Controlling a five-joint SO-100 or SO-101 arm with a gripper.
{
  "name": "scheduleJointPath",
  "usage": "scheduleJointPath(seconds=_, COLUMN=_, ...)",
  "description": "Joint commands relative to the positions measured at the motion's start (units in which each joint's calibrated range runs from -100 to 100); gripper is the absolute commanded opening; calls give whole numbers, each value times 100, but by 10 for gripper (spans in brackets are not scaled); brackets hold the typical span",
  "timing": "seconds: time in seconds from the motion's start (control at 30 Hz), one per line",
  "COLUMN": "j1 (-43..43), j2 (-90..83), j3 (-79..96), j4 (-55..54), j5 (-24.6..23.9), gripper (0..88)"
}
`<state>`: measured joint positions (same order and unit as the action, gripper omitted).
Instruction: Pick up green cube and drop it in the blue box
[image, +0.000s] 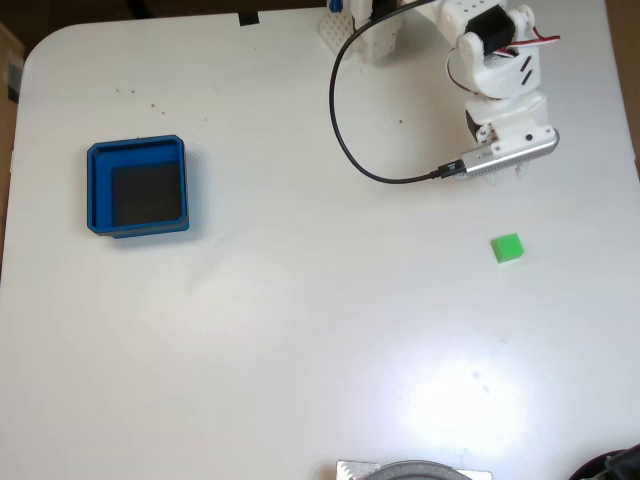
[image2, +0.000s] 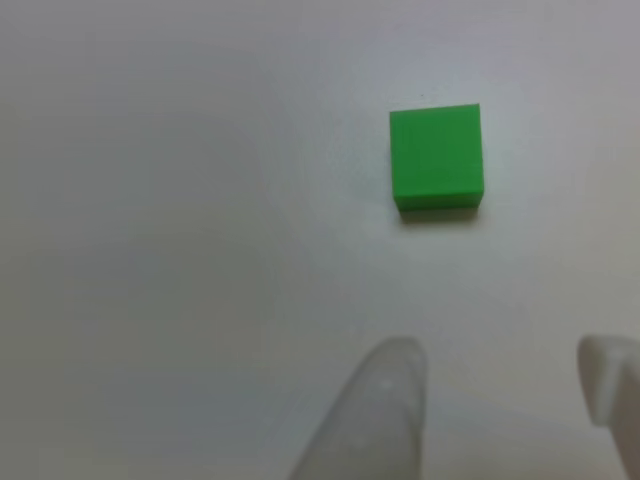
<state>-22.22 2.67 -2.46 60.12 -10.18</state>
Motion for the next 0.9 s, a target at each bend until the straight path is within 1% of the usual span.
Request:
scheduleJointPath(seconds=0.0, j1=8, j2=-50, j3=-409, j4=18, j5=20, gripper=173)
scheduleJointPath(seconds=0.87, j1=8, j2=-67, j3=-337, j4=26, j5=-15, gripper=175)
